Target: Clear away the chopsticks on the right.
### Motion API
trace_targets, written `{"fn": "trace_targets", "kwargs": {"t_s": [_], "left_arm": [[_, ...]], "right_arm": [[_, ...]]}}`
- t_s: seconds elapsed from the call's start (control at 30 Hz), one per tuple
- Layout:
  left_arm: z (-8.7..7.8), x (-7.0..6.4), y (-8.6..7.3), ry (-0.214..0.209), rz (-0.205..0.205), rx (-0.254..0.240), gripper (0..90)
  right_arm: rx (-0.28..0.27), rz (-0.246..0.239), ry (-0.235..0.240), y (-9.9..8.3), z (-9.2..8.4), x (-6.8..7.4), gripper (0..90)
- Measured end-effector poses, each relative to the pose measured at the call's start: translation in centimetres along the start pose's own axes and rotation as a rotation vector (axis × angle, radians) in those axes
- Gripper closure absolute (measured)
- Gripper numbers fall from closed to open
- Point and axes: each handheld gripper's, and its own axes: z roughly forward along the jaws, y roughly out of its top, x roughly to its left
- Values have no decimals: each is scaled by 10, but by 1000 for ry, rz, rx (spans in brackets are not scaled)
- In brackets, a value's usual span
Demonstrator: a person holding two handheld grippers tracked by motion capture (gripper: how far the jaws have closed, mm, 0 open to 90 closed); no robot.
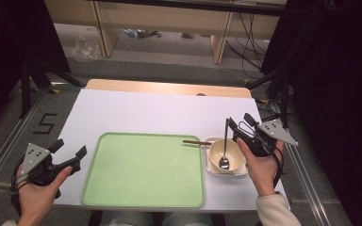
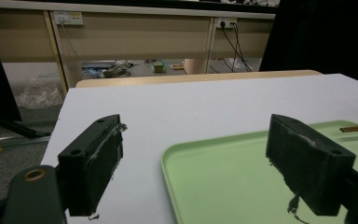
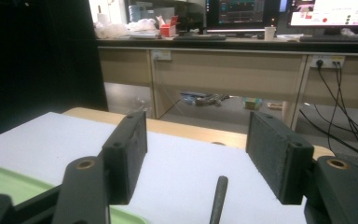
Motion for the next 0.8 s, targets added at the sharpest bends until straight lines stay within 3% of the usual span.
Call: {"fn": "trace_targets", "kwargs": {"t_s": [0.13, 0.17, 0.23, 0.33, 0.37, 0.47, 0.53, 0.57, 0.6, 0.63, 0.7, 0.73, 0.8], "left_arm": [[0, -1, -1, -7, -15, 6, 183], [0, -1, -2, -8, -18, 8, 184], [-1, 0, -2, -13, -17, 11, 185], [0, 0, -3, -18, -32, 16, 187], [0, 0, -4, -16, -26, 17, 188], [-1, -1, -3, -19, -31, 18, 192], [0, -3, -3, -28, -37, 16, 193], [0, -2, -3, -29, -25, 17, 195], [0, -3, -3, -36, -26, 21, 195], [0, -2, -4, -40, -25, 25, 195], [1, -3, -4, -41, -32, 28, 196], [1, -3, -4, -42, -33, 28, 197], [1, -3, -4, -42, -33, 28, 198]], "right_arm": [[4, -15, -1, 5, 0, -2, 429], [27, -11, 3, 8, 0, -2, 452], [39, -39, 18, 12, 3, -4, 488], [118, -57, 49, 20, 9, -5, 531], [140, -86, 58, 22, 12, -6, 552], [296, -181, 125, 31, 22, -6, 621], [492, -305, 218, 37, 35, -3, 663], [659, -420, 303, 39, 50, 2, 688], [710, -484, 324, 39, 58, 4, 716], [710, -484, 324, 39, 58, 4, 716], [820, -539, 341, 41, 72, 10, 762], [834, -578, 358, 40, 81, 12, 784], [895, -585, 354, 35, 96, 19, 817]]}}
